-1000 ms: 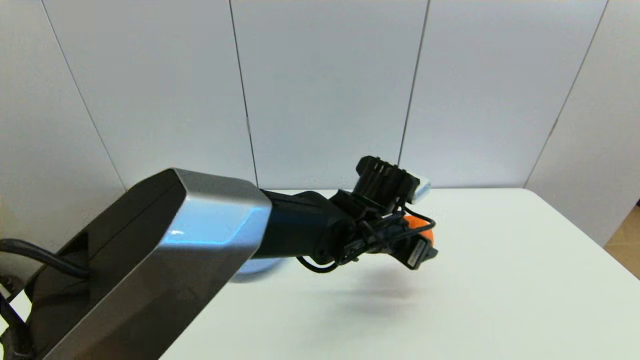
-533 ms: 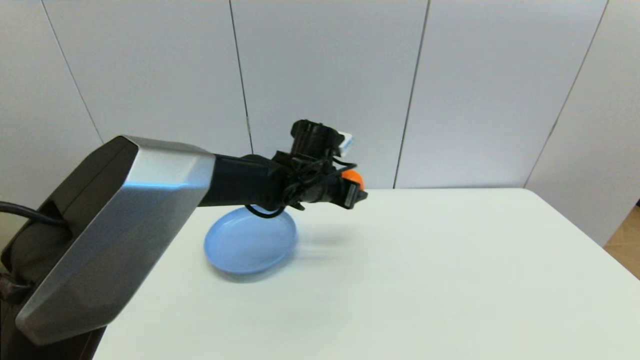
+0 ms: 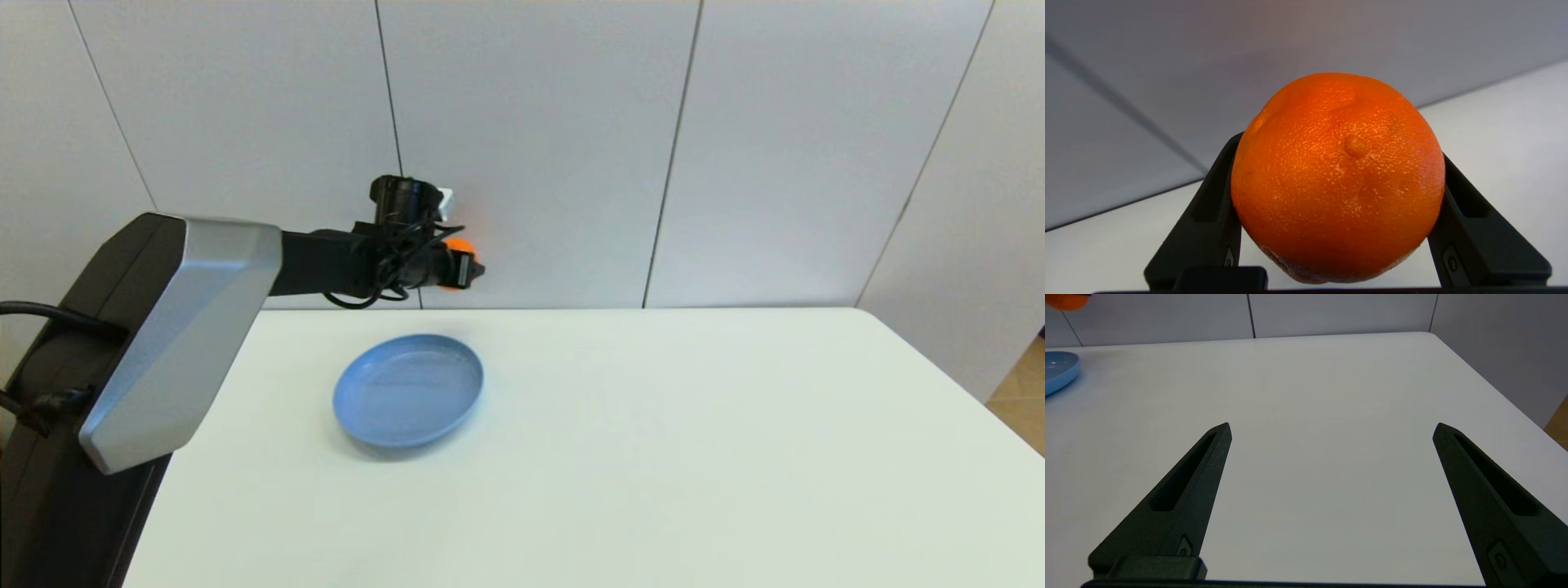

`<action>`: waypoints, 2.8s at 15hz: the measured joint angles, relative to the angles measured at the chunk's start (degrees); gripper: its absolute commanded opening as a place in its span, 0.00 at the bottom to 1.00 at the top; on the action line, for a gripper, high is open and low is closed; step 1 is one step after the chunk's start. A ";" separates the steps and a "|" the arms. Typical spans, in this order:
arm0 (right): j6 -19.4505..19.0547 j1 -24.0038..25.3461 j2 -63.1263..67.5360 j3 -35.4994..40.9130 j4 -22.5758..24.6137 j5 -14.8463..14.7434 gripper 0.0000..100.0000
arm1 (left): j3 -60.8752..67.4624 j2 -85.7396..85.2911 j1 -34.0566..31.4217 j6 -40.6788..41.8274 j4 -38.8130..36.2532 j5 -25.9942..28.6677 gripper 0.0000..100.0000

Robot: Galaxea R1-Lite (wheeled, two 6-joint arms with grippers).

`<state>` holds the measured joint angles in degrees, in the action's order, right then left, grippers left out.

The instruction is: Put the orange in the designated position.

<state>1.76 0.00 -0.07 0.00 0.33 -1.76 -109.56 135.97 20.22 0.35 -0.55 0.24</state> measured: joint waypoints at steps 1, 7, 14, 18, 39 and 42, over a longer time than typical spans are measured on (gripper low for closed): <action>0.00 0.00 0.00 0.00 0.00 0.00 1.00 | -0.48 0.90 -1.29 0.05 0.00 -0.02 0.00; -0.02 0.00 0.00 0.00 -0.02 0.00 1.00 | -0.98 6.12 -4.44 0.02 0.33 0.13 0.00; 0.00 0.00 0.00 0.00 0.00 0.00 1.00 | -0.61 7.66 -5.16 -0.05 0.50 0.22 1.00; 0.00 0.00 0.00 0.00 0.00 0.00 1.00 | -0.48 7.63 -5.34 -0.24 0.50 0.24 1.00; 0.00 0.00 0.00 0.00 -0.02 -0.02 1.00 | 29.38 -32.87 -5.46 0.96 0.22 -0.11 1.00; 0.00 0.00 0.00 0.00 -0.02 0.02 1.00 | 37.90 -44.28 -5.56 1.77 0.20 -0.51 1.00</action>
<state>1.76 0.00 -0.07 0.00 0.30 -1.73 -71.66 91.70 14.67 2.12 -0.35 -0.27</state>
